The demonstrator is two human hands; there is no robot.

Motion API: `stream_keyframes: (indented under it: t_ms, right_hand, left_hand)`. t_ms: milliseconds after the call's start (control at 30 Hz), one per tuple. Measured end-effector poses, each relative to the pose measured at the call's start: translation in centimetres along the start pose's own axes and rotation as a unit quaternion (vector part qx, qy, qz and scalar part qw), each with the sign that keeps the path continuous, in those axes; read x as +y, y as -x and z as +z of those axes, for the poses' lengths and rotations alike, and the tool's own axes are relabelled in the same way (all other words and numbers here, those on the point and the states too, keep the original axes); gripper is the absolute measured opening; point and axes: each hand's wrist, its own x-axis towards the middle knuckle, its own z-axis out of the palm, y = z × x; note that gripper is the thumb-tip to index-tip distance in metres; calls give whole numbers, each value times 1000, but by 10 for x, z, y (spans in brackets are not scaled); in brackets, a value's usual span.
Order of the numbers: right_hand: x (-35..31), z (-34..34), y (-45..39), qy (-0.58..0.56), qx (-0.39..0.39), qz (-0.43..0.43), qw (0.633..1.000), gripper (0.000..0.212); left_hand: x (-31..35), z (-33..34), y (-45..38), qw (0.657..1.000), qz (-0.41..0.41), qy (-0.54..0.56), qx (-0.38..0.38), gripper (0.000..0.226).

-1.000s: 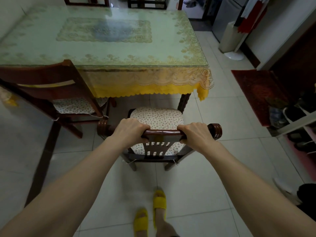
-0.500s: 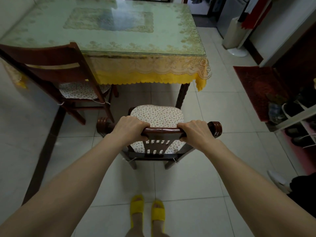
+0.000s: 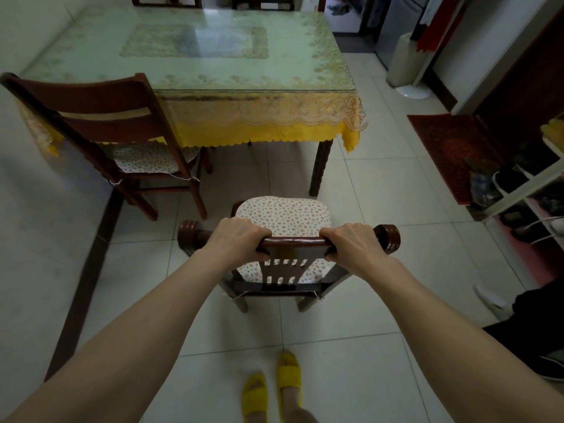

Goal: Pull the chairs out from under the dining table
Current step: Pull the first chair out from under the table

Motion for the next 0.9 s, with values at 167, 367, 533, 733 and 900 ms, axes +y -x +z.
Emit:
stream_keyframes:
  t_ms: [167,367,533,733,900]
  right_hand:
    - [-7,3,34,2,2,-5,1000,17]
    - [-10,10,73,12,-5,-26,1000,20]
    - [-16,12,107,14,-14,-28,999,20]
    - [-28,17,140,21,-2,-20,1000,18]
    - [-41,21,168,9,-7,-5,1000,19]
  left_hand:
    - [25,6,25,1000,-8,0,-9,23]
    - [59,15,56,1000,-15,-9,2,24]
    - [87,18,83,1000,-16,-16,17,23]
    - [107,21,111,1000,-4,-4,21,22]
    - [122,26,132,1000,-2,4,12,21]
